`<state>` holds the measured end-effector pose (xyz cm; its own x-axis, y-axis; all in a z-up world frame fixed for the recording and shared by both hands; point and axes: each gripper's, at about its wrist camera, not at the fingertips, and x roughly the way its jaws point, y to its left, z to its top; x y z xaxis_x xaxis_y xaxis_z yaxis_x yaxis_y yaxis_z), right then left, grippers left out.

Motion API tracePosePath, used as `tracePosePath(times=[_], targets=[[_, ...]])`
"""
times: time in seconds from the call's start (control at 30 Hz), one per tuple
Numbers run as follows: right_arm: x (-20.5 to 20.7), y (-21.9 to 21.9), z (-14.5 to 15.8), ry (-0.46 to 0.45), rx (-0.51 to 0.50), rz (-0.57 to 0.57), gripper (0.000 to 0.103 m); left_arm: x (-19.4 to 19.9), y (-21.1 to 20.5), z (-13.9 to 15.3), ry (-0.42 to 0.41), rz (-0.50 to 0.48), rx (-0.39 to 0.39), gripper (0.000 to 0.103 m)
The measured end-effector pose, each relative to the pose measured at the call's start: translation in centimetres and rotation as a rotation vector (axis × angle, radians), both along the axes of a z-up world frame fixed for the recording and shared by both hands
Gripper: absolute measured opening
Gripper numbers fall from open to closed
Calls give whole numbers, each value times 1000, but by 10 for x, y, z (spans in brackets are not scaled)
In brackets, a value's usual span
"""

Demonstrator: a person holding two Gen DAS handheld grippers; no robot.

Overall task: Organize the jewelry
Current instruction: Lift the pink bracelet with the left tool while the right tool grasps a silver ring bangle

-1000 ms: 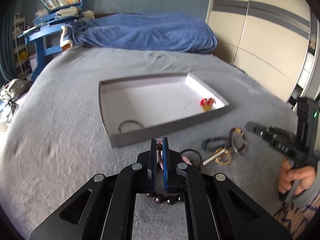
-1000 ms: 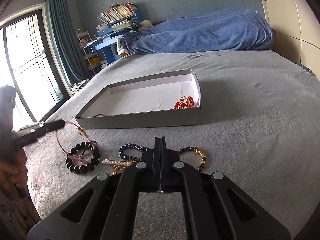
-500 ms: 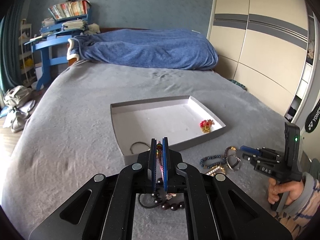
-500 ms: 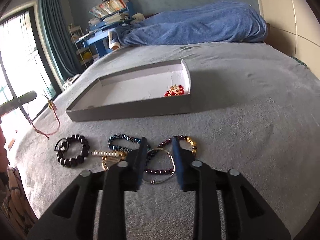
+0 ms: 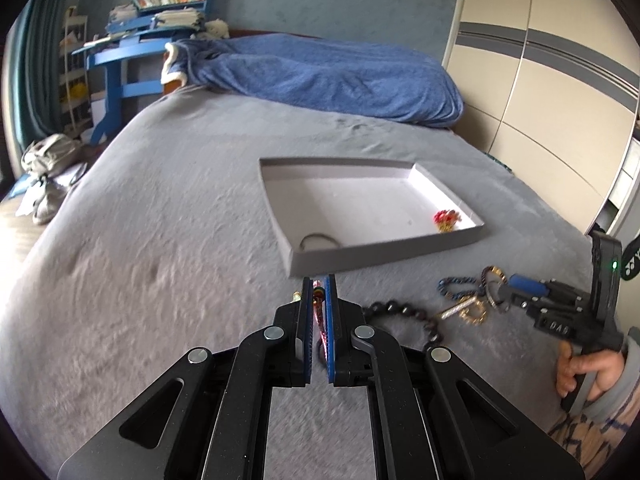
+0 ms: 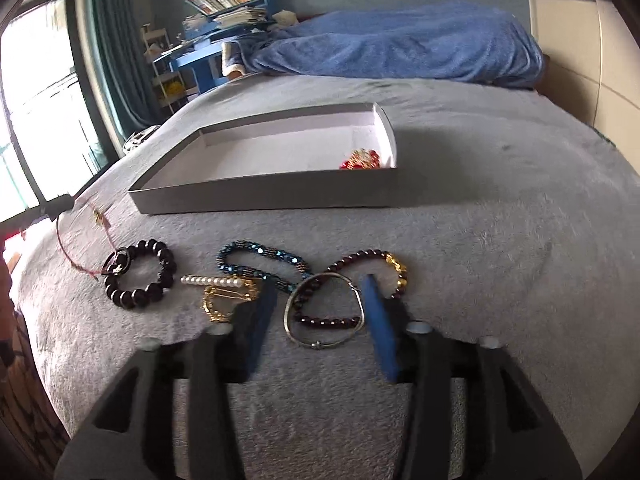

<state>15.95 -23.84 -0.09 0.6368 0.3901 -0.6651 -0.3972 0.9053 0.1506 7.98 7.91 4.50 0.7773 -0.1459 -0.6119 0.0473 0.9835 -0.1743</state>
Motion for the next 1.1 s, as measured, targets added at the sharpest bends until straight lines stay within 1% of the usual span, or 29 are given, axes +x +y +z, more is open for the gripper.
tracePosePath(times=[0.27,0.33,0.43,0.57,0.83,1.0,1.1], targets=[[6,13,-9,36,-75,26,54,-2,8,-26,56,20,-12,6],[6,13,-10,39,-83,18,46,-2,8,-29,60,22,-18,6],[5,12,-11,36,-76,20,45,-3,10,-28,54,25,-33,6],[2,10,-7,14,-60,27,45,-4,11,-16,28,21,-43,6],[1,-2,14,-35,38,3,45,0,4,19,-35,-14,-47,6],[12,-2,30,-50,80,2,45,10,0,40,-70,-30,-35,6],[23,1,36,-53,88,2,45,21,-4,52,-90,-43,-21,6]])
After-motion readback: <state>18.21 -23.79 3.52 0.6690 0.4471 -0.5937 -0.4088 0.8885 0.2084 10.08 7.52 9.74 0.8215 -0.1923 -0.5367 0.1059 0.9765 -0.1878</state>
